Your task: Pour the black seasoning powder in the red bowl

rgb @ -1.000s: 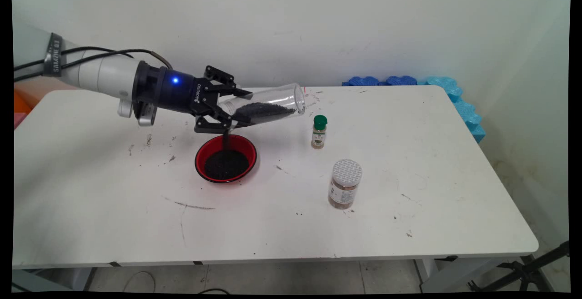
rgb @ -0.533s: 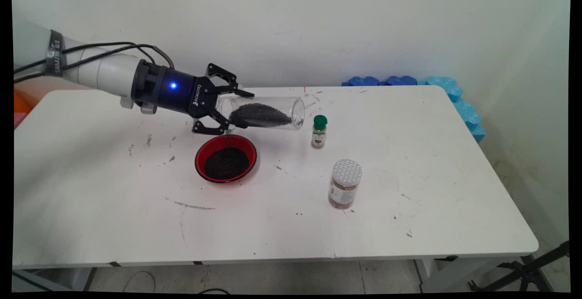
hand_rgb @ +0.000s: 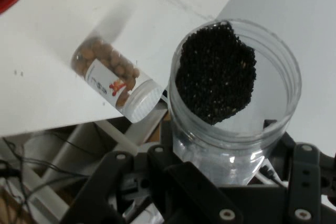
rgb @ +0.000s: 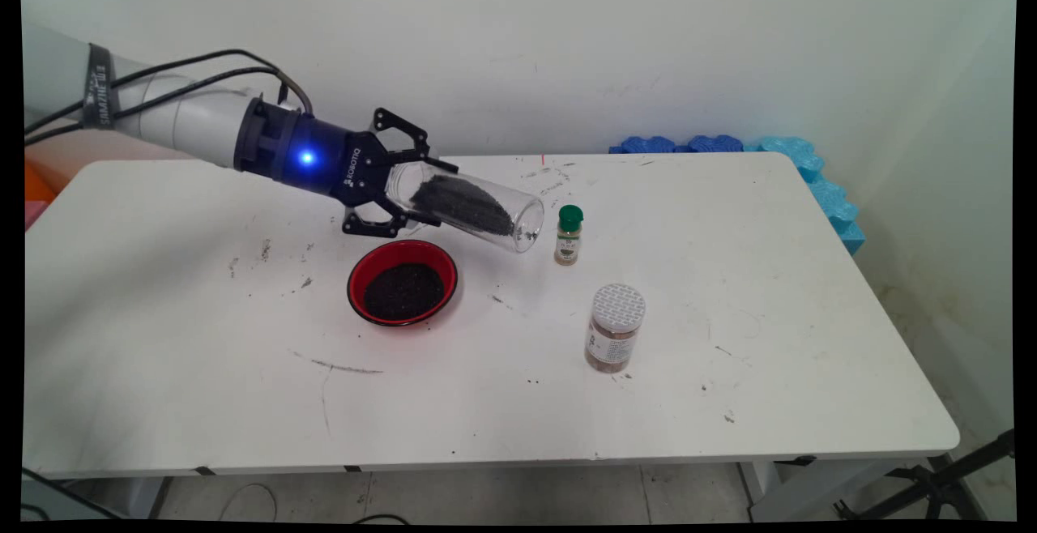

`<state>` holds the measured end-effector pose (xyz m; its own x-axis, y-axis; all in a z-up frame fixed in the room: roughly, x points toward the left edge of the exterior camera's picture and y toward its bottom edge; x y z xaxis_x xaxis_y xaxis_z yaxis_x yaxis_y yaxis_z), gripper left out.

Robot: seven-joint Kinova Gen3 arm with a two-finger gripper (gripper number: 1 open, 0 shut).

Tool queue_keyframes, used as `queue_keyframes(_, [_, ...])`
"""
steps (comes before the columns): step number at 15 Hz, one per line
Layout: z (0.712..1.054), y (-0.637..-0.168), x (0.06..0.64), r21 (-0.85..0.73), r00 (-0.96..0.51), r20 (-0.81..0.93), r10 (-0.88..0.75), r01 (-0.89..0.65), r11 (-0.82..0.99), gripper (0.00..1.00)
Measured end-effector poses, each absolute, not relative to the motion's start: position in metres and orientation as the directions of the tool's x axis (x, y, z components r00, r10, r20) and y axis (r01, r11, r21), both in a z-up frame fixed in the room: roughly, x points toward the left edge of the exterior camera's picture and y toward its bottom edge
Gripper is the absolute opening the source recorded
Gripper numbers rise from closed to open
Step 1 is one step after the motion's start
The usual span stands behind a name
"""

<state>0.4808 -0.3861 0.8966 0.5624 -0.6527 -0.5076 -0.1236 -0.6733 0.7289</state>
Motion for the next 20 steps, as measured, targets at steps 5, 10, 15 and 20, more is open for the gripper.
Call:
queue_keyframes(5, [0.903,-0.391,0.479,0.811,0.531,-0.354,-0.769,-0.235,-0.536,0.00])
queue_keyframes(10, [0.915,-0.397,0.473,0.871,0.470,-0.158,-0.868,-0.347,-0.347,0.00])
queue_keyframes(15, [0.924,-0.401,0.469,0.881,0.401,-0.002,-0.916,-0.432,-0.191,0.00])
queue_keyframes(20, [0.933,-0.406,0.466,0.862,0.320,0.152,-0.935,-0.505,-0.032,0.00])
